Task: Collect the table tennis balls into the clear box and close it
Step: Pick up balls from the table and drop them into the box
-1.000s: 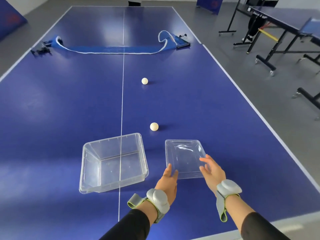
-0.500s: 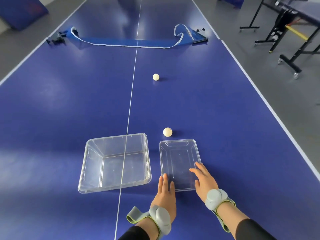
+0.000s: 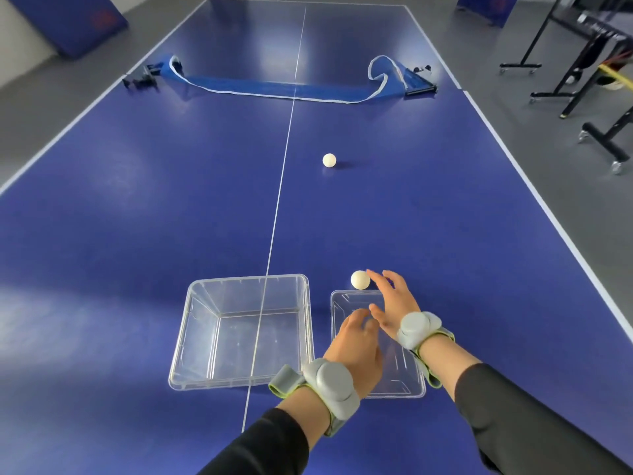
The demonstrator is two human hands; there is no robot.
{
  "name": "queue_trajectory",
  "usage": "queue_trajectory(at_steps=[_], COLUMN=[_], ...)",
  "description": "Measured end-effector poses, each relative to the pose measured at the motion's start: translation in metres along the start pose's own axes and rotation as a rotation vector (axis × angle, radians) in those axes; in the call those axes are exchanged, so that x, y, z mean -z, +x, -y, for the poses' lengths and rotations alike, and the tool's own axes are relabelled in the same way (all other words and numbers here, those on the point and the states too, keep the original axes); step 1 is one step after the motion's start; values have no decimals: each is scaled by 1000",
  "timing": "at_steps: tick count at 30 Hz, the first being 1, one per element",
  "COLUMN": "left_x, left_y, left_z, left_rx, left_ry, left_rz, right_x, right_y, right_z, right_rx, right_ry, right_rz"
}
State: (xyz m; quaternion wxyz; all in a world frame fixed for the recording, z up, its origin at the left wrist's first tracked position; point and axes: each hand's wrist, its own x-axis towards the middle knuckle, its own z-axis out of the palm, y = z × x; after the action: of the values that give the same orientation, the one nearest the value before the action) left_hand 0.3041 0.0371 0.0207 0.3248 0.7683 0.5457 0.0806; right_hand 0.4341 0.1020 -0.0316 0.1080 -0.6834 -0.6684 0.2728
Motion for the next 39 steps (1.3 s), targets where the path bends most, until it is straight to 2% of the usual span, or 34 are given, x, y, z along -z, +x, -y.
queue_trajectory(at_steps=[4, 6, 9, 11, 14, 16, 19, 23, 26, 29, 32, 35, 39], left_x=[36, 62, 96, 112, 123, 125, 122, 111, 106, 104, 103, 101, 96], left_y=[-13, -20, -36, -44, -65, -75, -85, -99, -107, -110, -110, -110, -112], left_z=[27, 49, 99, 124, 160, 173, 183, 193, 192, 185, 183, 182, 182], left_rx=[-74, -51, 85, 174, 343, 433, 524, 555, 561, 533, 491, 461, 438], left_ry=[-49, -29, 20, 26, 12, -29, -114, -259, -337, -401, -417, -392, -422], left_rz=[-228, -350, -550, -630, -674, -657, -583, -508, -467, -478, -462, -408, -384], right_x=[-7, -10, -18, -17, -21, -20, -9, 10, 18, 7, -17, -40, -58], right_y=[35, 48, 66, 69, 68, 64, 53, 33, 9, -16, -32, -44, -51], right_z=[13, 16, 24, 22, 28, 34, 51, 89, 125, 157, 174, 177, 173], right_rx=[-11, -33, -49, -54, -113, -111, -13, 164, 291, 428, 502, 431, 260], right_ry=[-96, -167, -291, -350, -264, -184, -104, 46, 125, 91, -39, -254, -426], right_rz=[84, 115, 204, 200, 146, 43, -92, -241, -273, -152, 99, 355, 438])
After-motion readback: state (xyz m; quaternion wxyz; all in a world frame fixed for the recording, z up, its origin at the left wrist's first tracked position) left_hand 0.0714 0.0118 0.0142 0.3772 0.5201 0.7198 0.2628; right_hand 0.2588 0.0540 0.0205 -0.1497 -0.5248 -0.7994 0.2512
